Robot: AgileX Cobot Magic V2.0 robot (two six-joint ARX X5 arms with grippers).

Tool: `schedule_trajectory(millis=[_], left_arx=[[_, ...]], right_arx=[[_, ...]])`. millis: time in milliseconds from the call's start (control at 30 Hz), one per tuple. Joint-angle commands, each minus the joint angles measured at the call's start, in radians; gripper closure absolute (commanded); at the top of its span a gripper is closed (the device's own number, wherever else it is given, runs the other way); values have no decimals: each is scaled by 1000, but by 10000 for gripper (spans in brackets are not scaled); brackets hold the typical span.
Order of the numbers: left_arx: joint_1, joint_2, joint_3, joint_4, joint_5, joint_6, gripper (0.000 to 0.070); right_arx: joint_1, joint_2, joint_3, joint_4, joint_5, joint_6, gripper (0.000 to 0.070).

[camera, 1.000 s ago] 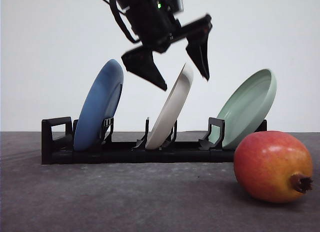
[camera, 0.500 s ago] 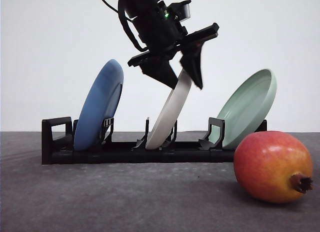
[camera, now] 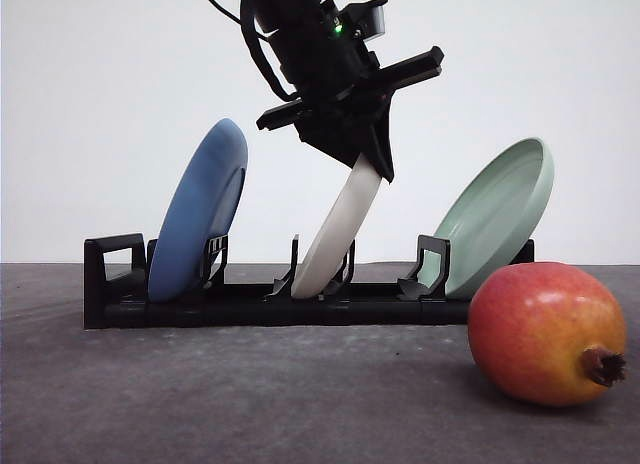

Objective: Place pomegranate in white plate

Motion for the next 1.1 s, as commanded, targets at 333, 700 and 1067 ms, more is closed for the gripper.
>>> schedule_trajectory(millis=[333, 700, 1067], left_arx=[[-45, -161, 24, 10, 29, 8, 692], [-208, -434, 24, -225, 37, 32, 691], [-531, -508, -65, -536, -320, 30, 691]], right_arx=[[3, 3, 16, 8, -3, 10, 56], [3, 3, 16, 1, -3, 10, 56], [3, 3, 16, -12, -3, 11, 57]])
